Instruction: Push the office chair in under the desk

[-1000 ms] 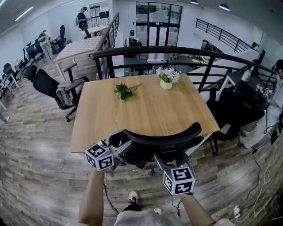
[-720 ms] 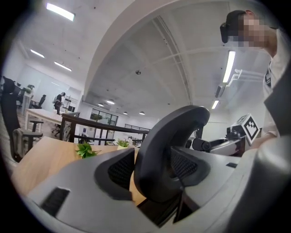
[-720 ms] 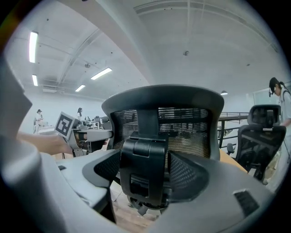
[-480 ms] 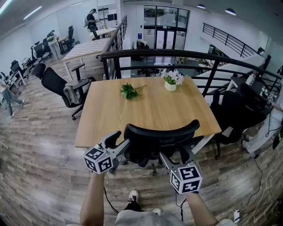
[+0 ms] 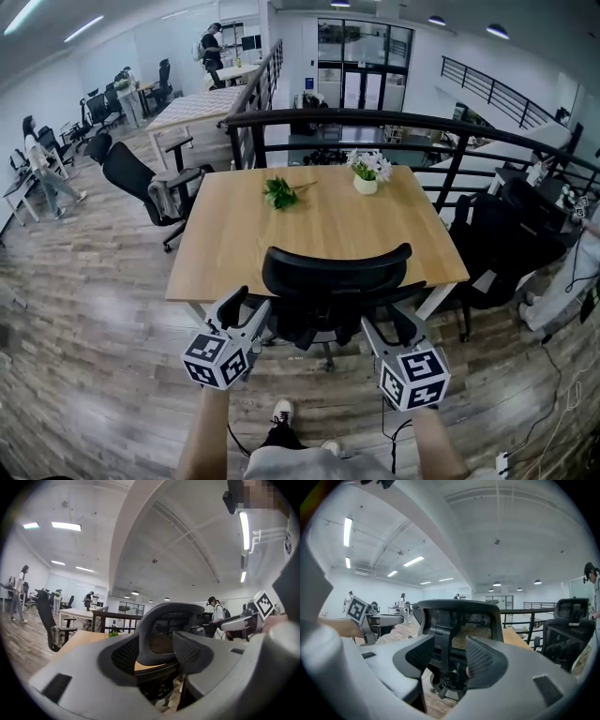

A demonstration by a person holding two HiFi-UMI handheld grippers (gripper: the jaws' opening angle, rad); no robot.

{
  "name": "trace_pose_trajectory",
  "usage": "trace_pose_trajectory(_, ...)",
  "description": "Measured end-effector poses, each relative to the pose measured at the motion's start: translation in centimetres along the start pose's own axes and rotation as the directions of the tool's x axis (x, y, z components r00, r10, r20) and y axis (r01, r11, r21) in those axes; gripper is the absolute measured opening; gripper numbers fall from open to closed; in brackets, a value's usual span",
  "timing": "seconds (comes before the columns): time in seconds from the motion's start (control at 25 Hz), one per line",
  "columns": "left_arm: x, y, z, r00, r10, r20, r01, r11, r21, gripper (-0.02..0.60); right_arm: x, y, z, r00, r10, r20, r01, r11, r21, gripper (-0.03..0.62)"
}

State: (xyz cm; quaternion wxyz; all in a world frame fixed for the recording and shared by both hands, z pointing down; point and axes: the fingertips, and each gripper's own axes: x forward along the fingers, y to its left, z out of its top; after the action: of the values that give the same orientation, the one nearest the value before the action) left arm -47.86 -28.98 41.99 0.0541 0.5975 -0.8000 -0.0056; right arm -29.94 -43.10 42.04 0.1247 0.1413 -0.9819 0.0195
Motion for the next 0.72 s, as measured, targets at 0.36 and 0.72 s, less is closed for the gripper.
trace_pose_trajectory(0.36, -3.6, -6.3, 1.8, 0.999, -0.017, 0.031, 0.014, 0.995, 0.096, 0.198, -3.0, 1.6, 1.6, 0.998, 0.052, 0.033, -0.051, 0.997, -0.052, 0.141)
trace_pose_trajectory(0.72, -4.5, -9.7, 3.3, 1.000, -0.026, 0.005, 0.024, 0.974, 0.226, 0.150, -4.1, 2.5, 3.7, 0.993, 0.087, 0.077, -0.081, 0.993, -0.080, 0.060)
